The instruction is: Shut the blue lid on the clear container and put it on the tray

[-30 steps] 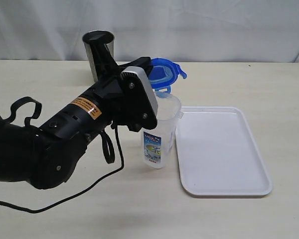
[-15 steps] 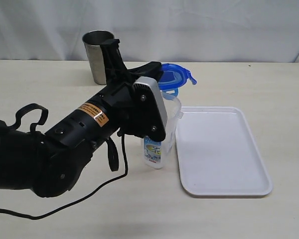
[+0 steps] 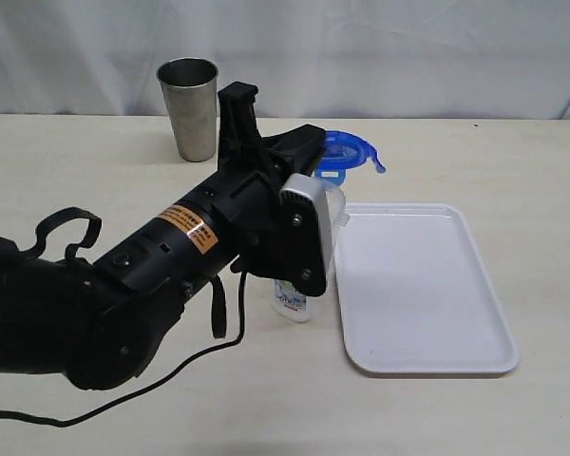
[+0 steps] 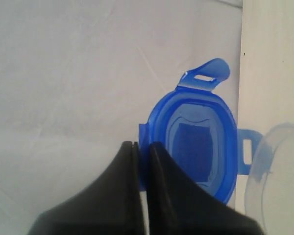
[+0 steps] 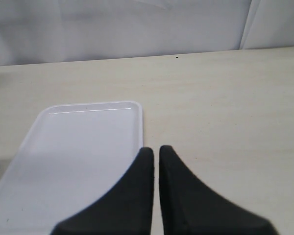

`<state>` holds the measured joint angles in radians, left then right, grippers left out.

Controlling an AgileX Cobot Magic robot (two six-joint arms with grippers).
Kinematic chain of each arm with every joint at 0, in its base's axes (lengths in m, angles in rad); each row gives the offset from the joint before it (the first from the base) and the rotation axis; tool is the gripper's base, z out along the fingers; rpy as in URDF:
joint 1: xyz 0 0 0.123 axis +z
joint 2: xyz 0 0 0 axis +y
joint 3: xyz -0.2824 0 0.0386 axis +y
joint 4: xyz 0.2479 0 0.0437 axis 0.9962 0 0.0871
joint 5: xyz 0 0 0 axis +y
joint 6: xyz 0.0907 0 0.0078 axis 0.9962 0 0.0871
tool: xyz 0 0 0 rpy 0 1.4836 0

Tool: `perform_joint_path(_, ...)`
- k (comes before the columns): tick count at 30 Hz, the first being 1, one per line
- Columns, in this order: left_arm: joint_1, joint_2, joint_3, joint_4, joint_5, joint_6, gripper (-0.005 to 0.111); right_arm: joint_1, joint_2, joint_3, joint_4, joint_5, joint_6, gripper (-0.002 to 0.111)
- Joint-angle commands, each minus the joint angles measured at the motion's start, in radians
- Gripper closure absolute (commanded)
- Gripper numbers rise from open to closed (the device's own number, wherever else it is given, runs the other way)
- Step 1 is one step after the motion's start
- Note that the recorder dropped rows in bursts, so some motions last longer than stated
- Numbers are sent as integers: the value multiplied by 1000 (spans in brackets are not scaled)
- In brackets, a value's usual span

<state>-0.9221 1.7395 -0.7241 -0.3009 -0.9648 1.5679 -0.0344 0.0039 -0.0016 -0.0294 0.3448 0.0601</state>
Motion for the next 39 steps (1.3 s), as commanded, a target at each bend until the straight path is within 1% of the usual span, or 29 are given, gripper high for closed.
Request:
perform_joint_path(1,-16,-4,2,-26,-17,14,107,1,-4,2,-1,-3,-1,104)
perform_joint_path(6,-21,-4,2,-76,-13,54,107,1,-4,2,-1,-3,-1,104)
perform_joint_path(23,-21,-4,2,-55,-15,62,107,1,-4,2,-1,-3,-1,104)
perform_joint_path(30,-21,-4,2,-55,-15,103,107,1,-4,2,-1,-3,-1,104)
perform_joint_path(39,-57,-4,2,-72,-21,115,107,1,-4,2,-1,-3,-1,104)
